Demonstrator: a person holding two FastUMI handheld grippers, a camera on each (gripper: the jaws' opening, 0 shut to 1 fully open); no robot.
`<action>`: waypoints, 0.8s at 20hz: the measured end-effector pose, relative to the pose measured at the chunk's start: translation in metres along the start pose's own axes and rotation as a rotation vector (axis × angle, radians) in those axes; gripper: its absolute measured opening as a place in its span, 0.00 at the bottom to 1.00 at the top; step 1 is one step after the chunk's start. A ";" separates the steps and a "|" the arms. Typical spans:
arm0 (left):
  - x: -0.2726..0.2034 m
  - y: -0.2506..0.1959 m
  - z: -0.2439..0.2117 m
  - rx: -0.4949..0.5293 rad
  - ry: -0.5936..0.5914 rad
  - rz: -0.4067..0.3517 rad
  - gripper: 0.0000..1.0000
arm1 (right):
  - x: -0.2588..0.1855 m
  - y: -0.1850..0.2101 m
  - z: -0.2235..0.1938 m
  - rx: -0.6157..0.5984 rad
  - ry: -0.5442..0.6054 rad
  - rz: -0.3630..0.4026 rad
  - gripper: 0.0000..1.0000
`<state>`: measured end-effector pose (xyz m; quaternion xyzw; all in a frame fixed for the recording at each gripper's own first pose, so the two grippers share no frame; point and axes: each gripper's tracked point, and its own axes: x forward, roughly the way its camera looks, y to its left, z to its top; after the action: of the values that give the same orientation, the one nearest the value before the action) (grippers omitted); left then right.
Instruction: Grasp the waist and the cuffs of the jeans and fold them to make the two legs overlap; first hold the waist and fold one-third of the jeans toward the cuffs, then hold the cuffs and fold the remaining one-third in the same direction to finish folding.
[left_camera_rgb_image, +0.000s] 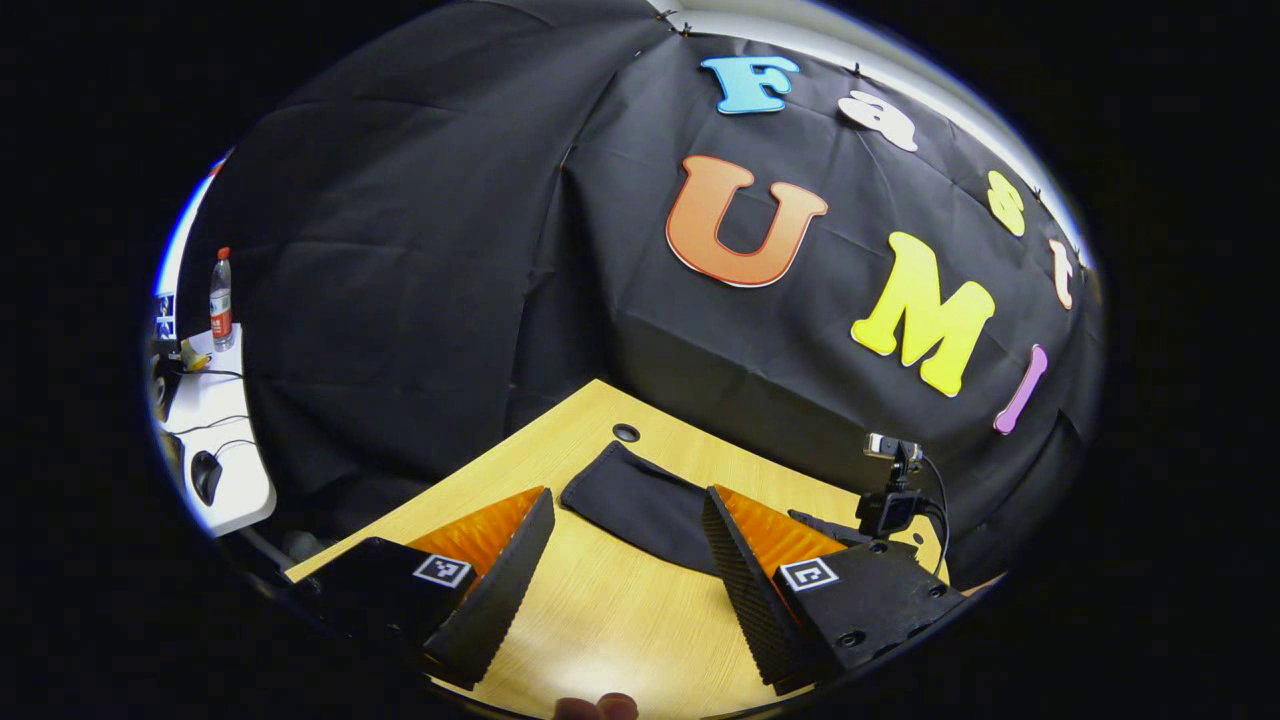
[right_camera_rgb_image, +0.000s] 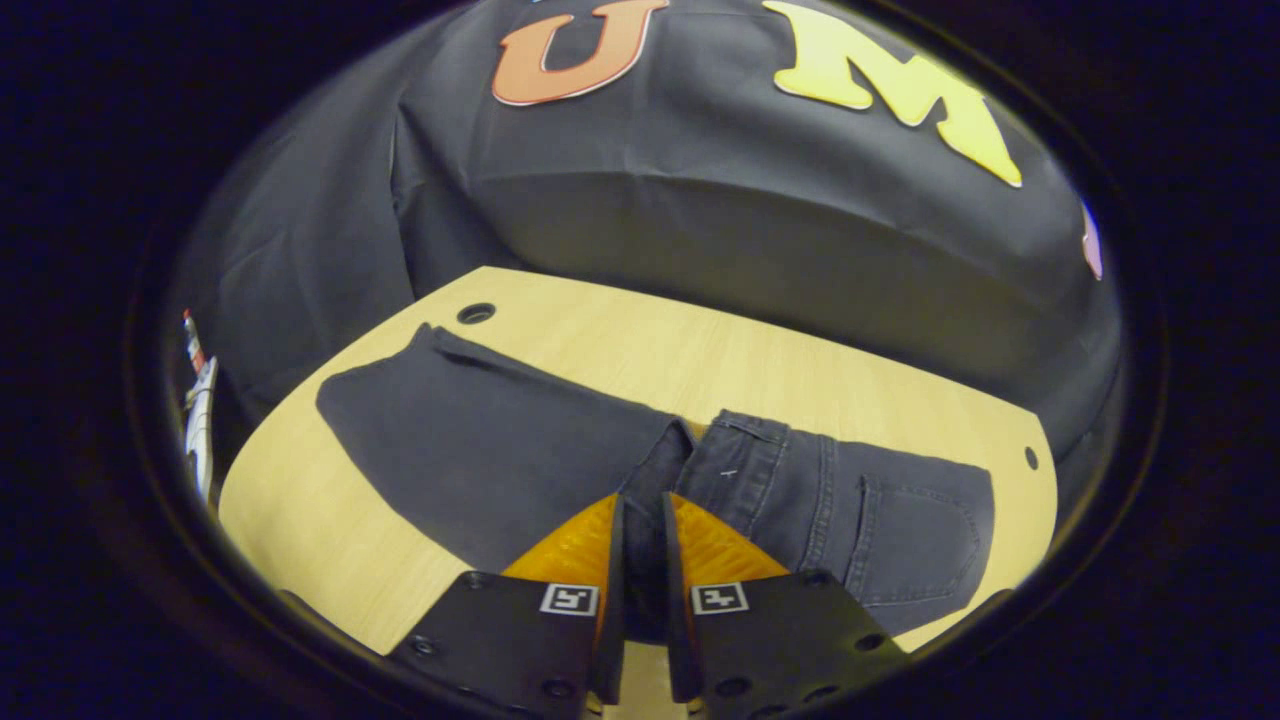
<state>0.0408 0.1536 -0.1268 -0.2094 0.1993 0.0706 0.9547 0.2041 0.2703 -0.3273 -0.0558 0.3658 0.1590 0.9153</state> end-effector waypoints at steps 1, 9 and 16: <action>0.001 0.001 -0.001 -0.004 0.006 -0.004 0.96 | -0.003 0.006 0.001 -0.015 -0.003 0.020 0.20; 0.026 0.009 -0.012 -0.065 0.051 -0.056 0.96 | -0.102 0.027 0.050 -0.060 -0.162 0.142 0.69; 0.084 0.006 -0.034 -0.228 0.113 -0.117 0.96 | -0.209 -0.015 0.066 -0.072 -0.234 0.129 0.77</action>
<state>0.1038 0.1491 -0.1921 -0.3314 0.2309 0.0251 0.9145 0.1101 0.2180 -0.1359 -0.0461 0.2533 0.2358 0.9371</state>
